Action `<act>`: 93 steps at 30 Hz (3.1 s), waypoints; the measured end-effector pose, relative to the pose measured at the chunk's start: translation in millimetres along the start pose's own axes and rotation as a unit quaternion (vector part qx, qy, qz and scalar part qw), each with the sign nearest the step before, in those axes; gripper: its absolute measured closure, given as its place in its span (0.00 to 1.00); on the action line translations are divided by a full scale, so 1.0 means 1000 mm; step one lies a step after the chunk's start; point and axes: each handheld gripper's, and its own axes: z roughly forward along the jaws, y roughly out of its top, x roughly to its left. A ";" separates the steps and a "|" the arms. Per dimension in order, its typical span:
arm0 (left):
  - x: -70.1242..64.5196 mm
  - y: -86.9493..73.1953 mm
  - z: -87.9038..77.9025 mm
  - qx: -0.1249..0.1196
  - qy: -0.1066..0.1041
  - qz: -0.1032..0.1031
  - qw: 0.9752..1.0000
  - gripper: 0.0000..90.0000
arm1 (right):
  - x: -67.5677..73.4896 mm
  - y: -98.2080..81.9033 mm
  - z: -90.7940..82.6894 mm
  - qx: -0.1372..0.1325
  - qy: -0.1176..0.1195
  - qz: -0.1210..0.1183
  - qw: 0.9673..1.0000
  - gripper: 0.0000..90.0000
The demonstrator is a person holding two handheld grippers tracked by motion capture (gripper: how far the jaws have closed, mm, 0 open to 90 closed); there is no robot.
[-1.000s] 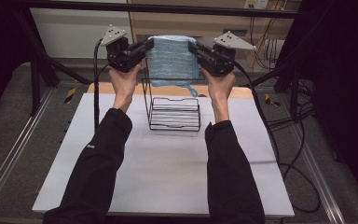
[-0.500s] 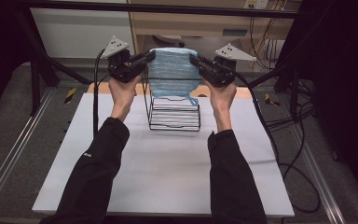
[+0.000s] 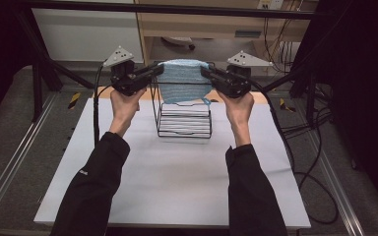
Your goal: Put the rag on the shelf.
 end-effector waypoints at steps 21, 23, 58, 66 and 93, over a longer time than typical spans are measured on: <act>-0.013 -0.017 -0.008 0.059 -0.023 0.000 0.998 0.87 | 0.005 -0.025 -0.009 0.050 0.035 0.000 0.998 0.89; -0.013 -0.013 -0.011 0.056 -0.023 -0.004 0.998 0.85 | 0.005 -0.025 -0.009 0.051 0.036 -0.004 0.998 0.89; -0.019 -0.013 0.008 0.138 -0.016 0.015 0.990 1.00 | 0.009 -0.032 -0.021 0.045 0.041 -0.007 0.998 0.55; -0.020 -0.018 0.012 0.151 -0.007 0.026 0.988 1.00 | 0.016 -0.018 -0.032 0.021 0.045 -0.006 0.999 0.48; -0.016 -0.044 0.014 0.143 -0.007 0.019 0.990 1.00 | 0.003 -0.067 -0.004 0.082 0.032 0.013 0.996 0.99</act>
